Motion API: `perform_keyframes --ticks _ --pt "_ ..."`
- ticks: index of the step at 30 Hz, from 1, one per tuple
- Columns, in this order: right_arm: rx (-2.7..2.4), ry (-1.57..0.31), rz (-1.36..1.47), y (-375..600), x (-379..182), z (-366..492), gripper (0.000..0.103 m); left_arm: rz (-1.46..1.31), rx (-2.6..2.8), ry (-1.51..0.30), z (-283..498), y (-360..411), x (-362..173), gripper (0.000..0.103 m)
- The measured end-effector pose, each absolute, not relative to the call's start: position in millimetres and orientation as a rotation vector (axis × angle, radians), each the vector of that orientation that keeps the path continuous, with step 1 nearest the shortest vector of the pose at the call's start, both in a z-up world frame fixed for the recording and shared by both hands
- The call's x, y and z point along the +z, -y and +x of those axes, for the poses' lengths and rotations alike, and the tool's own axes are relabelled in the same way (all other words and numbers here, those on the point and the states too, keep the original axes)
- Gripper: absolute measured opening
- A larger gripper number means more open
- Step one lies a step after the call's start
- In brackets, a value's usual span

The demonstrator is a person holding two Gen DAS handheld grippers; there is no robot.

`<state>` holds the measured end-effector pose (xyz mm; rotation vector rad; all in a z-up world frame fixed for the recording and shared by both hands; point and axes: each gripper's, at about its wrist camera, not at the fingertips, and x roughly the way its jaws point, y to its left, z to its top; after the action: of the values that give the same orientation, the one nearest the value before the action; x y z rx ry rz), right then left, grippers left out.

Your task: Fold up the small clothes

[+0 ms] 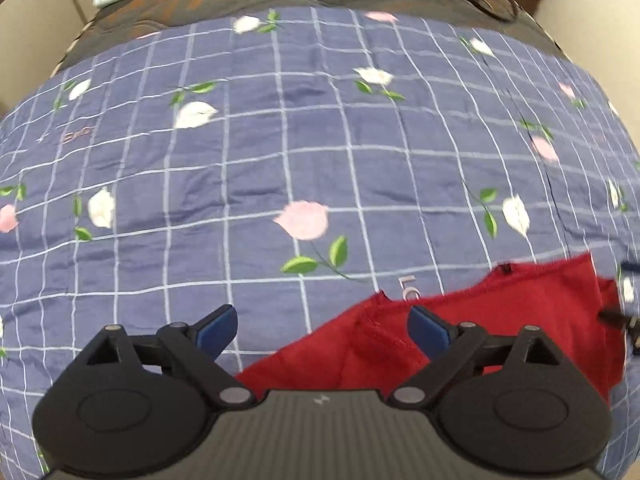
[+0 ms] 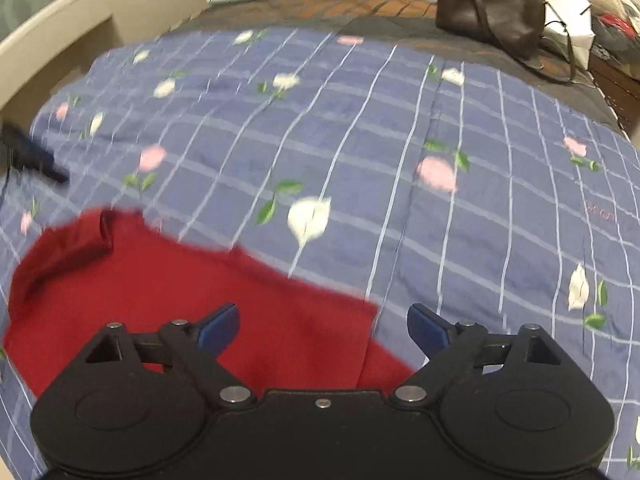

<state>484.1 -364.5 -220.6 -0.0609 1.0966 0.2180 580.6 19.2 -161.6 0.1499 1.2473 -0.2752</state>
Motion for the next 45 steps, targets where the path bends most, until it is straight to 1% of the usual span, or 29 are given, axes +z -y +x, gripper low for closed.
perform_keyframes --ticks 2,7,12,16,18,20,23,26,31,35,45 --pt "0.214 -1.128 -0.071 362.3 -230.6 478.9 0.092 0.126 -0.257 -1.229 578.3 -23.8 -157.5 0.097" --pt "0.138 -1.169 -0.067 365.8 -247.5 471.3 0.097 0.069 -0.240 -1.177 547.5 -24.2 -162.4 0.102" --pt "0.054 -1.178 -0.039 371.9 -256.2 463.6 0.102 0.128 -0.219 -1.212 511.0 -6.3 -201.3 0.102" --pt "-0.004 -1.175 -0.044 377.9 -260.9 455.4 0.102 0.209 -0.123 -1.253 500.8 0.7 -236.4 0.101" --pt "-0.030 -1.173 -0.038 384.0 -262.7 451.3 0.102 0.230 -0.037 -1.255 502.8 -3.9 -245.6 0.100" --pt "-0.061 -1.172 -0.031 390.3 -263.3 445.8 0.102 0.195 0.036 -1.239 505.4 -14.9 -244.4 0.100" --pt "-0.099 -1.169 -0.006 399.7 -262.8 436.2 0.102 0.135 0.130 -1.209 511.8 -34.0 -232.7 0.100" --pt "-0.135 -1.167 0.039 407.0 -259.9 425.3 0.102 0.134 0.209 -1.180 516.5 -50.8 -217.5 0.100" --pt "-0.181 -1.144 0.121 408.6 -244.2 404.4 0.102 0.100 0.224 -1.157 514.5 -64.6 -187.4 0.100" --pt "-0.167 -1.095 0.178 397.2 -218.0 394.0 0.102 0.070 0.194 -1.107 498.7 -63.5 -156.2 0.102" --pt "-0.159 -0.991 0.220 339.8 -128.5 380.5 0.102 -0.048 0.036 -0.990 429.3 -34.8 -76.7 0.103"
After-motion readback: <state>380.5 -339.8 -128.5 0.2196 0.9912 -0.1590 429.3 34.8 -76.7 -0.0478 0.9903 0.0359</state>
